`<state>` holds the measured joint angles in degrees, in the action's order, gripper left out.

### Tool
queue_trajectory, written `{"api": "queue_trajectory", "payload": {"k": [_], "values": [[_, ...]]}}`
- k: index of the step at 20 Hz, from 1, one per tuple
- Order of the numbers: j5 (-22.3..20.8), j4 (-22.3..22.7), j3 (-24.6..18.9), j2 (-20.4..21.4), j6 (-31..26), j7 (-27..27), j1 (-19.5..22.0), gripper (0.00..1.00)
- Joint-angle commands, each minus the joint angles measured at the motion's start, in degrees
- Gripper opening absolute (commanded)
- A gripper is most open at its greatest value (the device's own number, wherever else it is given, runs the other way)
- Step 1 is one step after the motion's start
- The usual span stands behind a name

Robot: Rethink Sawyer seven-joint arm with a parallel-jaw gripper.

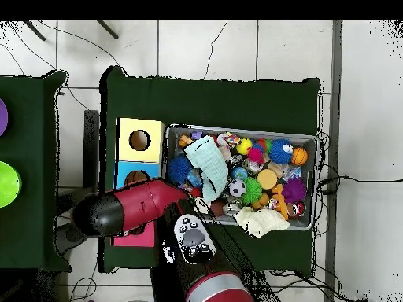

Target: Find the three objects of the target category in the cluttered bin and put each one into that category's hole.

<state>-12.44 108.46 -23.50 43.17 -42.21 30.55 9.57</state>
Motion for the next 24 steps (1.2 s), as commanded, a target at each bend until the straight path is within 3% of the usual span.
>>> {"api": "queue_trajectory", "payload": {"k": [1, 2, 3, 6, 14, 17, 24], "values": [[-15.22, -20.26, 7.11, -7.01, -36.76, 2.63, -9.07, 0.00], [-4.48, -13.69, 4.62, -5.92, -20.24, 10.14, -4.79, 0.00], [-5.89, -17.01, 2.19, -6.58, -34.44, 2.94, -4.14, 0.00], [-7.83, -18.14, 1.54, -6.85, -36.86, 1.73, -4.55, 0.00], [-0.35, -17.05, -0.46, -7.72, -30.47, 9.92, -3.93, 0.00], [0.51, -17.12, -0.22, -7.61, -29.63, 10.39, -4.13, 0.00], [0.75, -13.95, 1.31, -6.50, -21.45, 12.07, -4.51, 0.00]]}}
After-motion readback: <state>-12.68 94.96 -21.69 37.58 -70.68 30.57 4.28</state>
